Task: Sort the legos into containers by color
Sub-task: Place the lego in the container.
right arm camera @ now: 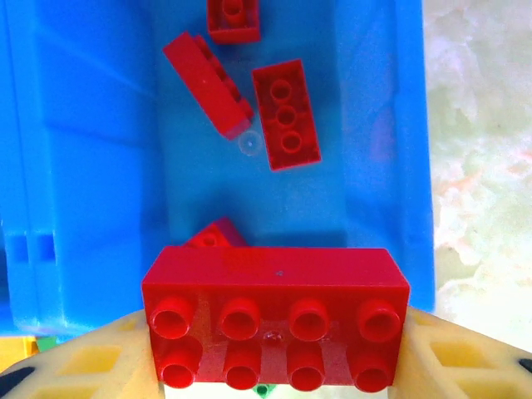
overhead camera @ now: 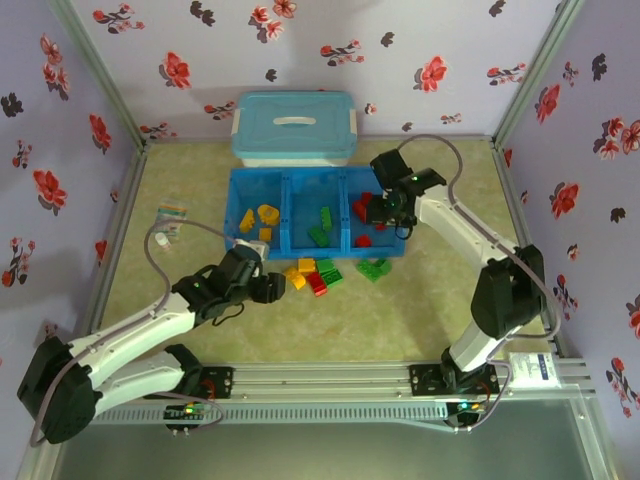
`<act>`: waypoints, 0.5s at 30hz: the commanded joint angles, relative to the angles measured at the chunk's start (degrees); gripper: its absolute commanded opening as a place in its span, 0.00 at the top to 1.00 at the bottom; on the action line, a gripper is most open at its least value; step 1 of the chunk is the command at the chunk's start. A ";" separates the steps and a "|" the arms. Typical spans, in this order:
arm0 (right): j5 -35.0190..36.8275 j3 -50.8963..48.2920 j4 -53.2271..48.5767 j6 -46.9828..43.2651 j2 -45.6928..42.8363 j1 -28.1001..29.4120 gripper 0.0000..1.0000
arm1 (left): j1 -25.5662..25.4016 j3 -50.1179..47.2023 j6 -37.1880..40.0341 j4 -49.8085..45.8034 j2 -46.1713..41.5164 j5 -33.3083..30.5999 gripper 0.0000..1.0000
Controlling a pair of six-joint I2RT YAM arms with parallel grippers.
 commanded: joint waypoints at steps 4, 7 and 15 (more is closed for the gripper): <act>-0.17 5.56 -0.76 -1.59 3.35 -0.90 0.11 | -0.85 -1.07 -1.49 1.71 -0.94 0.56 0.30; 2.03 5.41 -0.67 -0.39 2.04 -0.82 0.04 | -1.04 -1.08 -1.42 2.14 -0.01 1.11 0.28; 2.65 -2.22 2.29 1.78 -6.90 -0.04 0.01 | -1.15 -1.53 -1.72 5.74 4.70 3.35 0.24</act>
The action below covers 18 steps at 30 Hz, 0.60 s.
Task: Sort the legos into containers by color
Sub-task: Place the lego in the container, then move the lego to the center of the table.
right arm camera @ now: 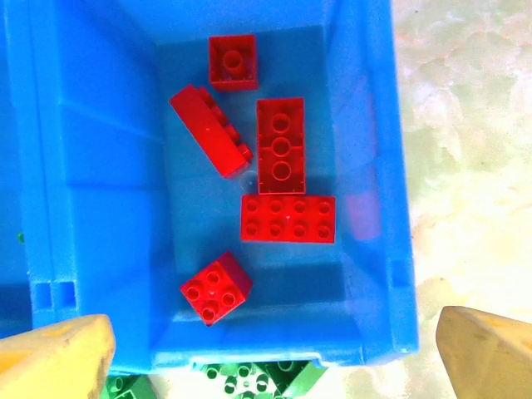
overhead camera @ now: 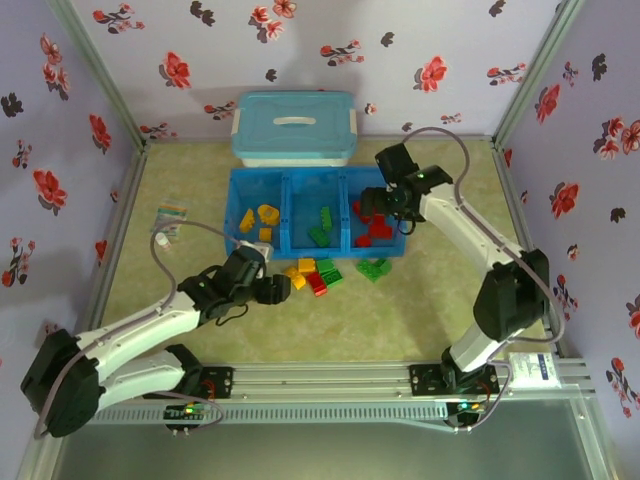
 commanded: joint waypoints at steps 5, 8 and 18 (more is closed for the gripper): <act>-0.12 -8.63 3.40 2.86 -8.44 1.71 0.01 | -0.52 0.51 0.96 4.90 6.43 2.02 0.24; -0.95 -12.48 5.25 3.97 -10.00 2.16 0.01 | -0.52 2.01 2.00 6.06 10.35 2.34 0.24; -1.50 -20.93 8.24 6.16 -14.06 2.61 0.01 | -0.50 8.17 2.55 7.97 20.48 1.76 0.24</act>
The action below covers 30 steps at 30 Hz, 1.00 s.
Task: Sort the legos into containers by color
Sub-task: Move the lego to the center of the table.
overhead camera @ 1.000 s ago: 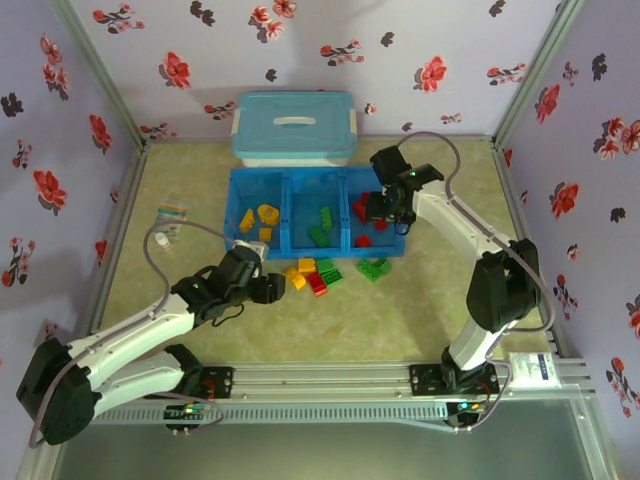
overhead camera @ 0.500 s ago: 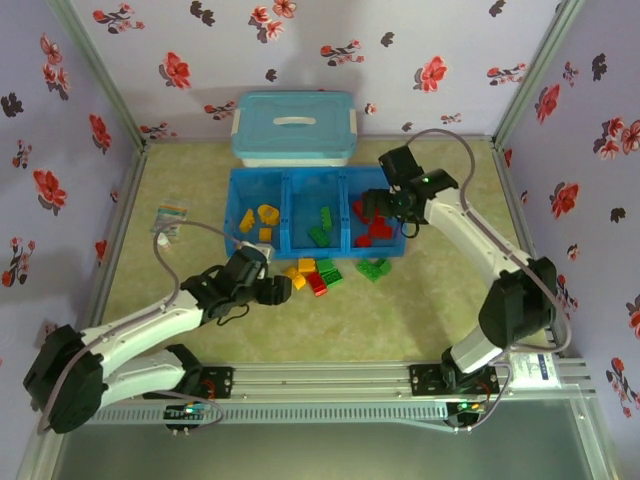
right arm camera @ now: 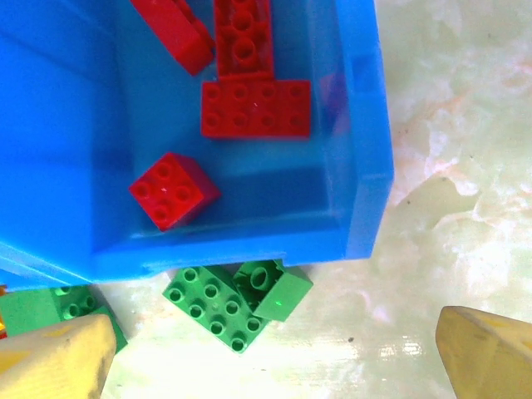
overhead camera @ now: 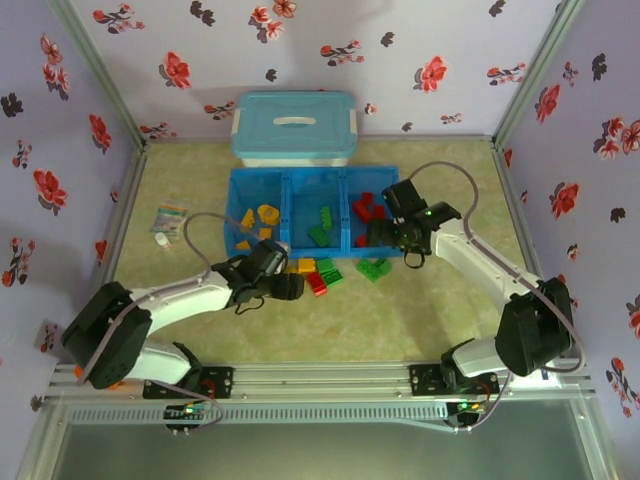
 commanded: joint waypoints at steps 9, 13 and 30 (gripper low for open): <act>-1.59 -3.96 3.23 1.55 -5.28 0.64 0.01 | -0.29 6.33 1.15 -0.38 7.39 -2.68 0.29; -1.65 -4.81 3.67 1.74 -5.30 1.51 0.01 | -0.26 7.20 1.26 -0.24 8.82 -3.40 0.32; -1.12 -5.42 4.63 2.77 -4.69 4.33 0.03 | -0.78 1.05 -1.89 -4.51 3.49 -7.16 0.42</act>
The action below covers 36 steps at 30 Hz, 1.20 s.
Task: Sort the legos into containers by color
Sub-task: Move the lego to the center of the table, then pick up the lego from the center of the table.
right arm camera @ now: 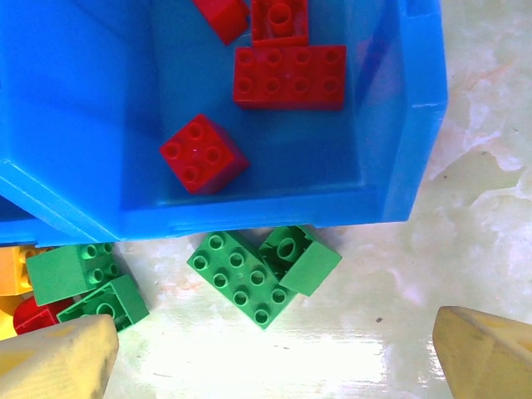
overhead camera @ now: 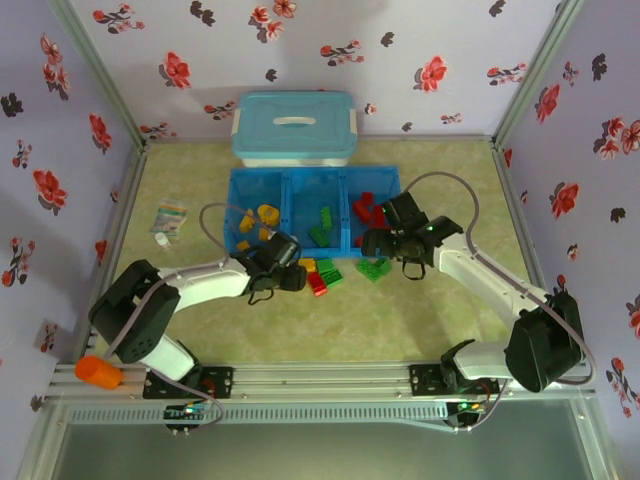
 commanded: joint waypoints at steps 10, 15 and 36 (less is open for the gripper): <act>-0.05 0.45 1.23 1.82 0.81 1.86 0.03 | -0.52 -7.05 -0.96 -8.02 -18.15 -3.29 0.31; 0.62 0.70 0.64 2.16 0.27 2.15 0.03 | -0.65 -3.17 -3.47 -9.09 -14.99 -0.71 0.24; 1.64 -2.68 0.71 3.04 -2.77 2.31 0.03 | -4.78 3.20 -13.17 -7.23 2.59 -6.04 0.41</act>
